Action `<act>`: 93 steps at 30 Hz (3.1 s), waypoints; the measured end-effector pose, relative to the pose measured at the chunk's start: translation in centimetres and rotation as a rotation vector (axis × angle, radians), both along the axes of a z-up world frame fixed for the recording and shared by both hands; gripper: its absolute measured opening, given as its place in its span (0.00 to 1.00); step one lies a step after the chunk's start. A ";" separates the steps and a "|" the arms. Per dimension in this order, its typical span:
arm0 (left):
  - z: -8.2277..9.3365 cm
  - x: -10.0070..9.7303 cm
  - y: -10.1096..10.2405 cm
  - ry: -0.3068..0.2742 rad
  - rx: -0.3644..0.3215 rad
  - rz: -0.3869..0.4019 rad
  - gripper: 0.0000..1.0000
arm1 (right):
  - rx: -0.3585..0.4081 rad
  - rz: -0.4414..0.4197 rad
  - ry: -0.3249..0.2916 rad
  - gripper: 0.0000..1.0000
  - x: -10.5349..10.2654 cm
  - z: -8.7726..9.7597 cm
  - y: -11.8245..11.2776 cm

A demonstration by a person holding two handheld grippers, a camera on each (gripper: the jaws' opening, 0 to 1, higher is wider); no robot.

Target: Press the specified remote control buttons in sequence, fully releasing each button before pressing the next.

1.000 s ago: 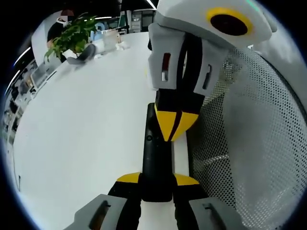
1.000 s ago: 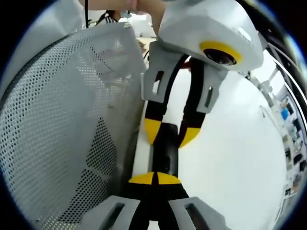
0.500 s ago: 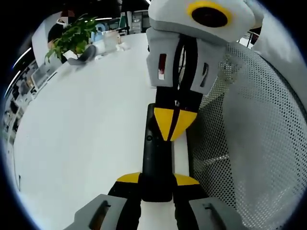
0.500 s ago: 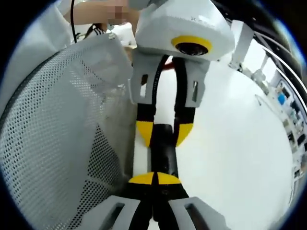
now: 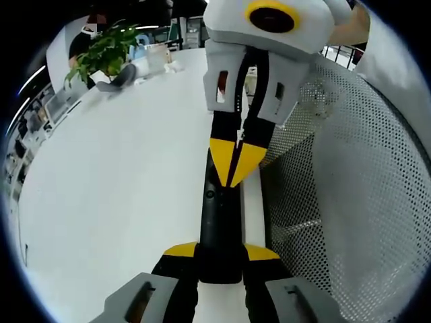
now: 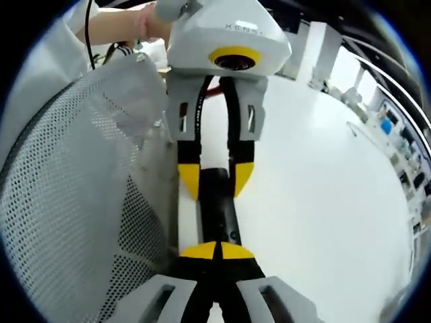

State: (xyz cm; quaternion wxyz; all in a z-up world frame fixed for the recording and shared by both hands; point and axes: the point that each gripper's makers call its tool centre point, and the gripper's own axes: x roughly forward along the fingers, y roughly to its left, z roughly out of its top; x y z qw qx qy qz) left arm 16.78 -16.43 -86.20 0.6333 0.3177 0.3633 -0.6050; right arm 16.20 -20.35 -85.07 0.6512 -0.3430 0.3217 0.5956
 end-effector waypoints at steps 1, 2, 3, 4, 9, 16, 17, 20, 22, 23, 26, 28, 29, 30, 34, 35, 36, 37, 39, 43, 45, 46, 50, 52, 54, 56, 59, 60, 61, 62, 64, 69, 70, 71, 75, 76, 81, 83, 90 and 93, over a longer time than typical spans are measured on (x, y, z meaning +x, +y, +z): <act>0.0 0.0 0.0 0.000 0.000 0.000 0.24 | -0.001 0.005 -0.007 0.00 0.0 0.0 0.1; 0.0 0.0 0.0 0.000 0.000 0.001 0.24 | -0.001 0.007 -0.010 0.00 0.0 0.0 0.2; 0.0 0.0 0.0 0.000 0.000 0.001 0.24 | 0.004 0.009 -0.012 0.00 0.1 0.0 0.3; 0.0 0.0 0.0 0.000 -0.001 0.001 0.24 | 0.006 0.008 -0.011 0.00 0.1 0.0 0.4; 0.0 0.0 0.0 0.001 -0.003 0.003 0.24 | 0.007 -0.004 0.006 0.00 0.2 0.0 0.6; 0.0 0.0 0.0 0.005 -0.007 0.006 0.24 | -0.006 -0.010 0.005 0.00 0.3 -0.1 0.6; 0.0 0.0 0.0 0.006 -0.009 0.007 0.24 | -0.010 -0.012 0.005 0.00 0.3 -0.1 0.6; 0.0 0.0 -0.1 0.005 -0.009 0.007 0.24 | -0.020 -0.012 0.005 0.00 0.3 -0.1 0.6; 0.0 0.0 0.0 0.005 -0.007 0.006 0.24 | -0.026 -0.004 0.003 0.00 0.3 -0.1 0.6; 0.0 0.0 0.0 0.006 -0.006 0.005 0.24 | -0.027 -0.003 0.002 0.00 0.3 -0.1 0.6; 0.0 0.0 0.0 0.010 -0.009 0.006 0.24 | -0.030 -0.005 0.000 0.00 0.4 -0.1 0.6; 0.0 0.0 0.0 0.008 -0.011 0.007 0.24 | -0.032 -0.003 -0.002 0.00 0.4 -0.1 0.6; 0.0 0.0 0.0 0.006 -0.011 0.007 0.24 | -0.034 -0.004 0.000 0.00 0.4 -0.1 0.6; 0.0 0.0 0.0 0.006 -0.011 0.008 0.24 | -0.035 -0.007 0.001 0.00 0.4 -0.1 0.6; 0.0 0.0 0.0 0.006 -0.005 0.006 0.24 | -0.036 -0.039 0.015 0.00 0.5 -0.1 0.6; 0.0 0.0 0.0 0.006 -0.004 0.005 0.24 | -0.036 -0.042 0.015 0.00 0.6 -0.1 0.7; 0.0 0.0 0.0 0.006 -0.002 0.004 0.24 | -0.037 -0.043 0.015 0.00 0.6 -0.2 0.7; 0.0 0.0 0.0 0.006 -0.002 0.003 0.24 | -0.038 -0.045 0.015 0.00 0.6 -0.2 0.7; 0.0 0.0 0.0 0.006 -0.002 0.003 0.24 | -0.041 -0.047 0.016 0.00 0.6 -0.2 0.7; 0.0 0.0 0.0 0.004 -0.001 0.004 0.24 | -0.050 -0.046 0.012 0.00 0.6 -0.2 0.7; 0.0 0.0 0.0 0.004 0.000 0.002 0.24 | -0.059 -0.039 0.005 0.00 0.6 -0.2 0.8; 0.0 0.0 0.0 0.003 0.001 0.002 0.24 | -0.062 -0.036 0.001 0.00 0.6 -0.2 0.8; 0.0 0.0 0.0 0.004 0.002 0.000 0.24 | -0.075 -0.019 -0.020 0.00 0.6 -0.2 0.8; 0.0 0.1 0.0 0.004 0.002 0.000 0.24 | -0.078 -0.012 -0.030 0.00 0.7 -0.2 0.9; 0.0 0.1 0.0 0.003 0.003 0.000 0.24 | -0.077 -0.013 -0.031 0.00 0.7 -0.2 0.9; 0.0 0.1 0.0 0.003 0.003 0.001 0.24 | -0.072 -0.020 -0.025 0.00 0.8 -0.2 0.9; 0.0 0.1 0.0 0.001 0.004 0.002 0.24 | -0.058 -0.033 -0.017 0.00 0.8 -0.2 0.9; 0.0 0.1 0.0 0.000 0.006 0.002 0.24 | -0.055 -0.035 -0.016 0.00 0.8 -0.2 0.9; 0.0 0.1 0.0 -0.001 0.007 0.002 0.24 | -0.053 -0.036 -0.015 0.00 0.8 -0.2 0.9; 0.0 0.1 0.0 -0.001 0.007 0.002 0.24 | -0.047 -0.041 -0.012 0.00 0.8 -0.2 0.9; 0.0 0.1 0.0 -0.002 0.007 0.002 0.24 | -0.034 -0.050 -0.003 0.00 0.8 -0.1 0.8; 0.0 0.1 0.0 0.000 0.006 0.005 0.24 | -0.001 -0.081 0.019 0.00 0.8 0.0 0.7; 0.0 0.1 0.0 0.000 0.005 0.006 0.24 | 0.002 -0.083 0.020 0.00 0.7 0.0 0.7; 0.0 0.1 0.0 0.000 0.005 0.007 0.24 | 0.004 -0.084 0.020 0.00 0.7 0.0 0.7; 0.0 0.0 -0.1 0.002 -0.006 0.015 0.24 | 0.006 -0.087 0.018 0.00 0.6 0.0 0.6; 0.0 0.0 -0.1 0.004 -0.008 0.017 0.24 | 0.005 -0.087 0.017 0.00 0.6 0.0 0.6; 0.0 0.0 -0.1 0.005 -0.008 0.010 0.24 | -0.008 -0.118 0.028 0.00 1.0 -0.1 -0.5; 0.0 -0.1 -0.1 0.006 -0.012 0.010 0.24 | -0.001 -0.126 0.036 0.00 1.0 0.0 -0.5; 0.0 -0.1 -0.2 0.007 -0.026 0.012 0.24 | -0.018 -0.107 0.031 0.00 1.0 -0.1 -0.4; 0.0 -0.1 -0.2 0.009 -0.032 0.013 0.24 | -0.014 -0.111 0.041 0.00 1.0 -0.1 -0.4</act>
